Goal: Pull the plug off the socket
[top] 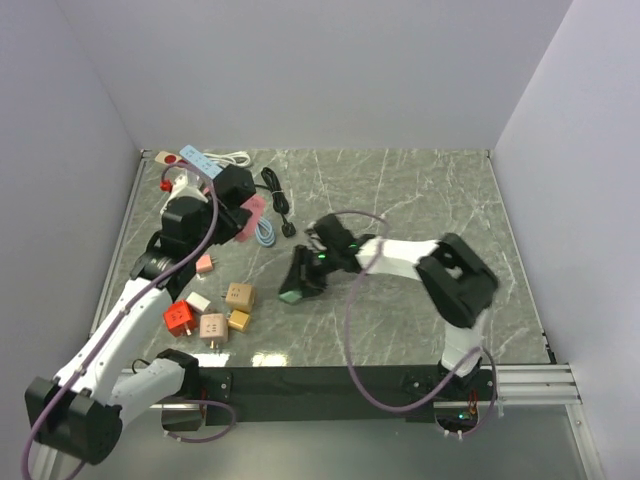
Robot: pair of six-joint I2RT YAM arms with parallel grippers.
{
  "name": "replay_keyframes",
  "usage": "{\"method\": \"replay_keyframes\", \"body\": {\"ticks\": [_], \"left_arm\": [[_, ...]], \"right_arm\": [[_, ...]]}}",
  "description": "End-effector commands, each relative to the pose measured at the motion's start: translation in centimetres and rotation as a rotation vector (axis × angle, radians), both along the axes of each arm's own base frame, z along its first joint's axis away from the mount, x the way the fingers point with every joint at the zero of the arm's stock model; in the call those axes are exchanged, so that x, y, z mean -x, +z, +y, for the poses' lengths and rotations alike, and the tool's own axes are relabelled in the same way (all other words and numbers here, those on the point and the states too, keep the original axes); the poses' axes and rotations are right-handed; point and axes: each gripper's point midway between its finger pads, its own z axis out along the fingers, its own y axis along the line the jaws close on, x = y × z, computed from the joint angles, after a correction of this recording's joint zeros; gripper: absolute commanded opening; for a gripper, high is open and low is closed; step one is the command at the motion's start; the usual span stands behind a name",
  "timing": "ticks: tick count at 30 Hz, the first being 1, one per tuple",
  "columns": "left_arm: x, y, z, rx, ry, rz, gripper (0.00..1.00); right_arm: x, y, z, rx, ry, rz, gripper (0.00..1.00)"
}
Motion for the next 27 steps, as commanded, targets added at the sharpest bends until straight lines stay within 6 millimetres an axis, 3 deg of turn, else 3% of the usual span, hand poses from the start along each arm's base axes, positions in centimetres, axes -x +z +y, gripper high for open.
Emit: {"method": "replay_keyframes", "body": {"ticks": [1, 2, 4, 5, 6, 8, 9, 10, 13, 14, 15, 16, 17, 18, 20, 21, 22, 23, 24, 27], "left_arm": [[2.0, -0.4, 0.4, 0.015, -0.03, 0.016, 0.0], [2.3, -0.4, 0.6, 0.019, -0.025, 0.015, 0.0], [3.2, -0.3, 1.0, 0.028, -0.016, 0.013, 0.0], [3.5, -0.3, 1.2, 0.031, -0.015, 0.016, 0.0], [3.8, 0.0, 1.4, 0.036, -0.012, 0.006, 0.0], [4.3, 0.2, 1.5, 0.042, -0.009, -0.002, 0.0], [4.3, 0.1, 1.7, 0.04, -0.001, 0.001, 0.0], [4.5, 0.1, 1.8, 0.04, 0.001, 0.001, 0.0], [4.6, 0.0, 1.7, 0.041, -0.009, 0.001, 0.0], [4.5, -0.1, 1.6, 0.041, -0.01, 0.003, 0.0], [4.5, -0.1, 1.5, 0.041, -0.018, 0.003, 0.0], [4.5, -0.5, 1.2, 0.046, -0.034, 0.011, 0.0], [4.4, -0.8, 1.0, 0.048, -0.039, 0.017, 0.0], [4.3, -1.0, 0.8, 0.052, -0.05, 0.02, 0.0], [4.2, -1.9, 0.0, 0.065, -0.087, 0.037, 0.0], [4.1, -2.3, -0.2, 0.061, -0.103, 0.041, 0.0], [4.5, -2.8, -1.2, 0.072, -0.165, 0.052, 0.0], [4.3, -3.8, -1.7, 0.07, -0.188, 0.08, 0.0], [4.2, -4.1, -2.3, 0.072, -0.217, 0.084, 0.0], [4.9, -6.7, -4.9, 0.06, -0.344, 0.141, 0.0]], "right_arm": [[-0.3, 0.2, 6.7, -0.068, 0.076, -0.04, 0.0], [-0.6, 1.1, 8.4, -0.087, 0.097, -0.059, 0.0], [1.2, -0.9, 10.4, -0.044, 0.153, -0.027, 0.0], [1.3, 0.0, 11.8, -0.069, 0.175, -0.044, 0.0], [2.1, -0.6, 12.6, -0.062, 0.195, -0.035, 0.03], [2.4, 0.1, 13.4, -0.061, 0.216, -0.048, 0.18], [2.3, 0.2, 13.4, -0.048, 0.213, -0.066, 0.35], [2.3, 0.5, 13.3, -0.043, 0.215, -0.081, 0.42], [1.2, 1.2, 11.4, -0.005, 0.18, -0.125, 0.64], [1.2, 0.7, 10.1, 0.019, 0.166, -0.12, 0.7], [0.6, 2.3, 9.2, 0.009, 0.138, -0.161, 0.82], [-0.5, 2.8, 7.9, 0.014, 0.107, -0.183, 0.83], [-0.3, 2.0, 6.2, 0.037, 0.09, -0.178, 0.92], [-0.7, 4.0, 5.2, 0.012, 0.068, -0.218, 0.93], [-1.3, 3.7, 2.2, 0.034, 0.041, -0.227, 0.94], [-1.7, 5.5, 1.1, 0.009, 0.019, -0.261, 0.95], [-1.4, 4.9, -0.5, 0.027, 0.004, -0.256, 0.95], [-2.6, 5.4, -2.2, 0.027, -0.047, -0.271, 0.95], [-2.8, 7.3, -3.2, 0.0, -0.075, -0.314, 0.96], [-3.8, 9.2, -5.7, 0.008, -0.111, -0.375, 0.96]]}}
